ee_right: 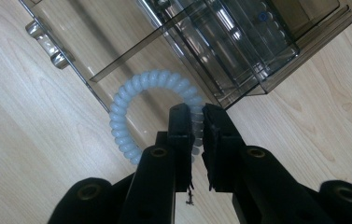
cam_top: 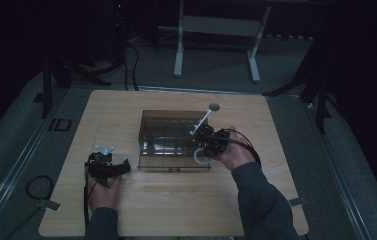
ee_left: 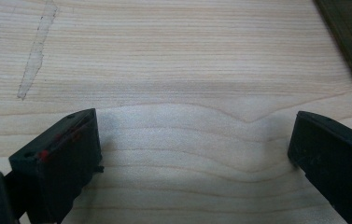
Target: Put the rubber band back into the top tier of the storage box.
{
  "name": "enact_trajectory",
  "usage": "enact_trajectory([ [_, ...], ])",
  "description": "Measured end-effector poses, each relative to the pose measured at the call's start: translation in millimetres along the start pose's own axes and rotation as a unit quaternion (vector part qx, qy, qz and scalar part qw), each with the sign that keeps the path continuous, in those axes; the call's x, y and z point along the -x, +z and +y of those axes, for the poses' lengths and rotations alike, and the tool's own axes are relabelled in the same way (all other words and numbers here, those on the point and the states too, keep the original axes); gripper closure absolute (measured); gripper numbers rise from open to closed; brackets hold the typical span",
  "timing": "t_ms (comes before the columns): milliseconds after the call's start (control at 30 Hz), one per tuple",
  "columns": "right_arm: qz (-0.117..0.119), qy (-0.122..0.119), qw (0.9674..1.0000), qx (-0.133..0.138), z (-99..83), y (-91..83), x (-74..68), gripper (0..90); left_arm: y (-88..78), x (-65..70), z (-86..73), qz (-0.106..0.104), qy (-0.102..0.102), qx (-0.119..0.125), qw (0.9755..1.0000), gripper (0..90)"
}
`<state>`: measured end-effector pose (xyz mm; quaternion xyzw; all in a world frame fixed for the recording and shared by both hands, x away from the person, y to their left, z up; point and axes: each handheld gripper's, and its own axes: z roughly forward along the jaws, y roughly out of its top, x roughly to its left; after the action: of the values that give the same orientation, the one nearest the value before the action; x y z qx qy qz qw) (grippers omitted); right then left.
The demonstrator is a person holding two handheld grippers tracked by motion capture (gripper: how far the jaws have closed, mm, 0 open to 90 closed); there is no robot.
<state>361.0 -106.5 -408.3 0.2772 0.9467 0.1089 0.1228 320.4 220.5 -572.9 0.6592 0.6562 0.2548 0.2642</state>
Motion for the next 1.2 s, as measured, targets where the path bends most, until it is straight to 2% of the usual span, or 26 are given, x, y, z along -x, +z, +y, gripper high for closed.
enact_trajectory([
  [733, 0.007, 0.006, 1.0, 0.004, 6.6, 11.1, 2.9, 81.8, 0.2, 0.2, 0.0, 0.0, -0.001, 0.002, 1.0, 2.3],
  [1200, -0.003, 0.001, 0.9999, -0.01, 9.5, 24.2, -1.0, 81.8, 0.2, 0.1, 0.0, 0.0, -0.001, 0.002, 1.0, 2.4],
])
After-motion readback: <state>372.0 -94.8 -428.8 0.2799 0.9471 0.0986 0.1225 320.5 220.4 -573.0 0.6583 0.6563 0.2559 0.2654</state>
